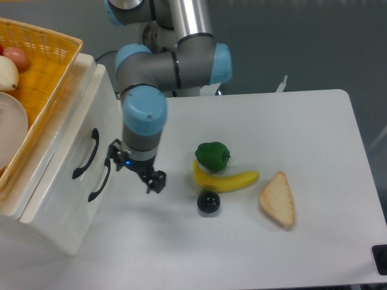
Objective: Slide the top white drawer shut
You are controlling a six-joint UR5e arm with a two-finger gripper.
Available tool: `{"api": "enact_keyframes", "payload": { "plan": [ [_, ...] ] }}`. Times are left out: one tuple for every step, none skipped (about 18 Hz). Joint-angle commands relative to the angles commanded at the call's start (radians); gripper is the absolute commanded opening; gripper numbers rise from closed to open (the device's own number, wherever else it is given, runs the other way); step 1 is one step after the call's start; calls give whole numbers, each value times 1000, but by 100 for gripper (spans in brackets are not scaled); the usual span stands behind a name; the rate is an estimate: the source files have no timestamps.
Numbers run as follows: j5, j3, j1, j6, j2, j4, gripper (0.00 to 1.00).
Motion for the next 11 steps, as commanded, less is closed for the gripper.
{"api": "enact_keyframes", "payload": {
  "plan": [
    [2,-2,25,68,2,0,100],
    [2,-3,46,120,3,0,100],
    [2,-3,66,154,3,0,100],
    [2,-3,81,178,3,2,100],
    [2,-2,91,197,3,3,100],
    [5,2,97,212,5,6,100],
    [26,2,102,234,14,6,100],
    [88,0,114,267,25,6,100],
    [148,-3,126,310,29,0,100],
    [179,-9,132,359,31,-2,100],
    [187,-11,140,395,29,-2,100]
  ]
}}
